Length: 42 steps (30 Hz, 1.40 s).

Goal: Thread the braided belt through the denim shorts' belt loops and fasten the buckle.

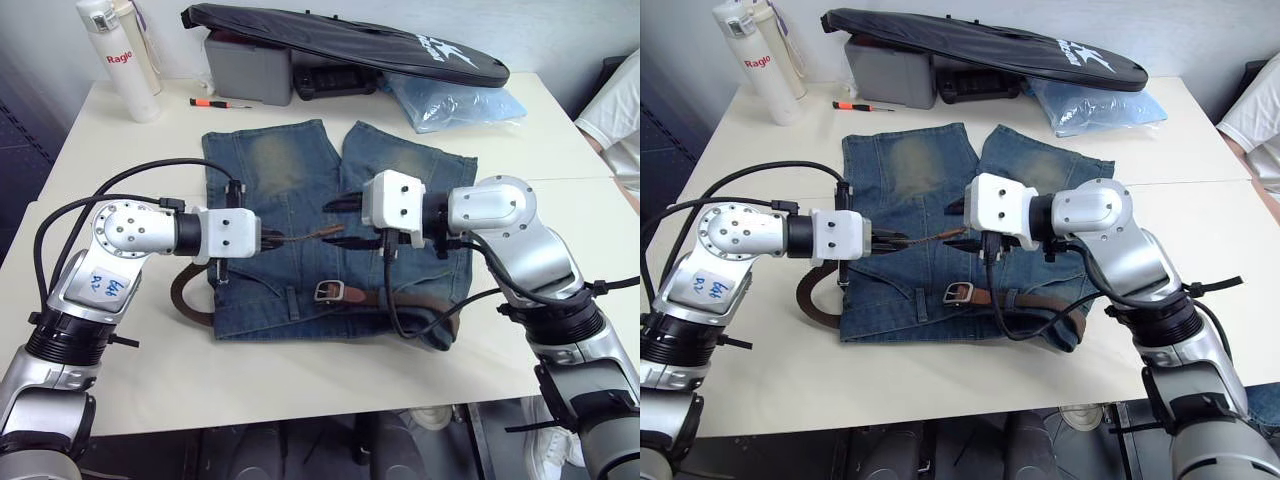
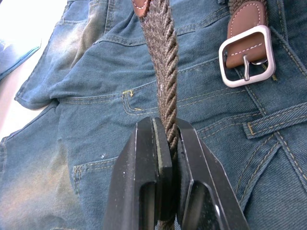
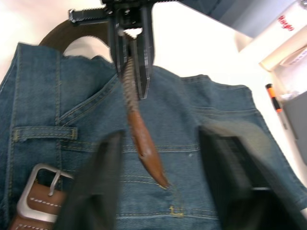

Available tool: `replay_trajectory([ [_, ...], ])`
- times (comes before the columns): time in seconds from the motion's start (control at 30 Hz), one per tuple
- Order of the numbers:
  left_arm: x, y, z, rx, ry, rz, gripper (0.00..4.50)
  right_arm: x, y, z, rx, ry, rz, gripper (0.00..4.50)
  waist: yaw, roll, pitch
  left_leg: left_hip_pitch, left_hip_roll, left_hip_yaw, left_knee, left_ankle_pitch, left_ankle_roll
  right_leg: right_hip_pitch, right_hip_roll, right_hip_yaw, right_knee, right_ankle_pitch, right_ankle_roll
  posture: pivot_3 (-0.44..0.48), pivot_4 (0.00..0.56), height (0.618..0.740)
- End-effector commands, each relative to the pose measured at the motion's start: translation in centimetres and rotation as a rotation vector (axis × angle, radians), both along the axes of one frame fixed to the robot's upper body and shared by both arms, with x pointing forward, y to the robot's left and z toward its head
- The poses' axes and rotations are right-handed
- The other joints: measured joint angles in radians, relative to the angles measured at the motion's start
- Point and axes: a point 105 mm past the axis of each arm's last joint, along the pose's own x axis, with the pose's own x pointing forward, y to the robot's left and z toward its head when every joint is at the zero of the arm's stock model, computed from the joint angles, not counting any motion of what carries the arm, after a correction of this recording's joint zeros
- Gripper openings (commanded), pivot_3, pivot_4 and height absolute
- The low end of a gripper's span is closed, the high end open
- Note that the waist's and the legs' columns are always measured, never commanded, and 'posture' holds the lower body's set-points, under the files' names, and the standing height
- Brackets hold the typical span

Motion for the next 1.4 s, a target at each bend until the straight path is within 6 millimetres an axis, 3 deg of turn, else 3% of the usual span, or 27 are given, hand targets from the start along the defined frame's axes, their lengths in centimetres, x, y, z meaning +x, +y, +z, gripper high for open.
replay_trajectory([
  [0.03,0.1,0.2,1.4,-0.031,-0.041,0.025,0.0,-0.6,0.5,1.1,0.025,-0.04,0.035,0.56,0.0,0.0,0.0,0.0,0.0,0.0,0.0,0.0,0.0,0.0,0.0,0.0,0.0,0.0,0.0,0.0,0.15,0.74],
  [0.07,0.1,0.2,1.5,-0.036,-0.038,0.032,0.0,-0.7,0.5,1.1,0.025,-0.04,0.036,0.11,0.0,0.0,0.0,0.0,0.0,0.0,0.0,0.0,0.0,0.0,0.0,0.0,0.0,0.0,0.0,0.0,0.15,0.74],
  [0.13,0.3,0.4,1.8,-0.127,0.021,0.079,0.0,-0.6,0.5,1.1,0.027,-0.035,0.035,0.05,0.001,0.0,0.0,0.0,0.0,0.0,0.0,0.0,0.0,0.0,0.0,0.0,0.0,0.0,0.0,0.0,0.15,0.74],
  [0.3,0.5,3.3,3.8,-0.6,0.439,0.35,2.04,0.0,0.6,0.2,0.022,-0.045,0.007,0.0,-0.003,0.0,0.0,0.0,0.0,0.0,0.0,0.0,0.0,0.0,0.0,0.0,0.001,0.0,0.0,0.0,0.15,0.74],
  [0.37,-0.5,4.4,3.8,-0.693,0.615,0.434,2.93,0.1,0.7,-0.1,0.021,-0.059,0.003,0.0,-0.006,0.0,0.0,0.001,0.001,0.0,0.0,0.0,0.0,0.0,0.0,0.0,0.001,0.0,0.0,0.0,0.15,0.74],
  [0.43,-2.1,5.6,4.2,-0.8,0.806,0.484,3.39,0.3,0.7,-0.5,0.015,-0.083,-0.007,0.0,-0.007,0.0,0.0,0.001,0.001,0.0,0.0,0.0,0.0,0.0,0.0,0.0,0.001,0.0,0.0,0.0,0.15,0.74],
  [0.53,-3.9,7.3,4.7,-0.876,0.967,0.515,4.48,0.5,0.8,-1.1,0.009,-0.101,-0.013,0.0,-0.013,0.0,0.0,0.001,0.001,0.0,0.0,0.0,0.0,0.0,0.0,0.0,0.002,0.0,0.0,0.0,0.15,0.74],
  [0.67,-5.0,8.5,4.6,-0.889,1.041,0.54,4.48,0.7,0.9,-1.6,0.004,-0.112,-0.015,0.0,-0.024,0.0,0.0,0.002,0.001,-0.001,0.0,0.0,0.0,0.0,0.0,0.0,0.002,0.0,0.0,0.0,0.15,0.74],
  [0.73,-6.7,8.8,4.9,-0.867,1.265,0.47,4.48,0.7,1.1,-1.5,0.007,-0.137,-0.009,0.0,-0.025,0.0,0.0,0.002,0.001,-0.002,0.0,0.0,0.0,0.001,0.0,0.0,0.002,0.0,0.0,0.0,0.15,0.74],
  [0.8,-7.6,9.1,5.4,-0.882,1.373,0.452,4.48,0.7,1.1,-1.5,0.008,-0.149,-0.005,0.0,-0.027,0.0,0.0,0.003,0.001,-0.003,0.0,0.0,-0.001,0.001,0.0,0.0,0.002,0.0,0.0,0.0,0.15,0.74],
  [0.9,-8.8,7.7,3.2,-0.819,1.547,0.464,4.48,0.9,1.6,-1.1,0.009,-0.244,0.011,0.0,-0.027,0.0,0.0,0.003,0.002,-0.003,-0.001,0.0,-0.002,0.001,0.0,0.001,0.002,0.0,-0.001,0.0,0.15,0.74],
  [1.0,-7.8,6.9,1.4,-0.847,1.53,0.5,4.48,0.8,2.1,-0.7,0.019,-0.331,0.043,0.0,-0.022,0.004,0.002,0.005,0.0,0.0,-0.002,0.0,-0.002,0.001,-0.002,0.003,0.002,-0.001,-0.001,0.0,0.15,0.74],
  [1.2,-3.3,5.2,-0.1,-1.192,1.397,0.544,4.48,-0.2,2.9,-0.2,0.08,-0.472,0.08,0.0,-0.024,0.002,0.001,0.004,0.0,-0.001,0.0,0.0,-0.002,0.001,-0.001,0.002,0.003,-0.001,-0.001,0.0,0.15,0.74],
  [1.4,-1.2,2.3,0.6,-1.586,1.301,0.667,4.48,-0.9,3.3,-1.1,0.099,-0.503,0.078,0.0,-0.023,-0.001,0.0,0.004,0.0,-0.001,0.003,0.0,-0.002,0.002,-0.001,0.001,0.003,0.0,0.0,0.0,0.15,0.74],
])
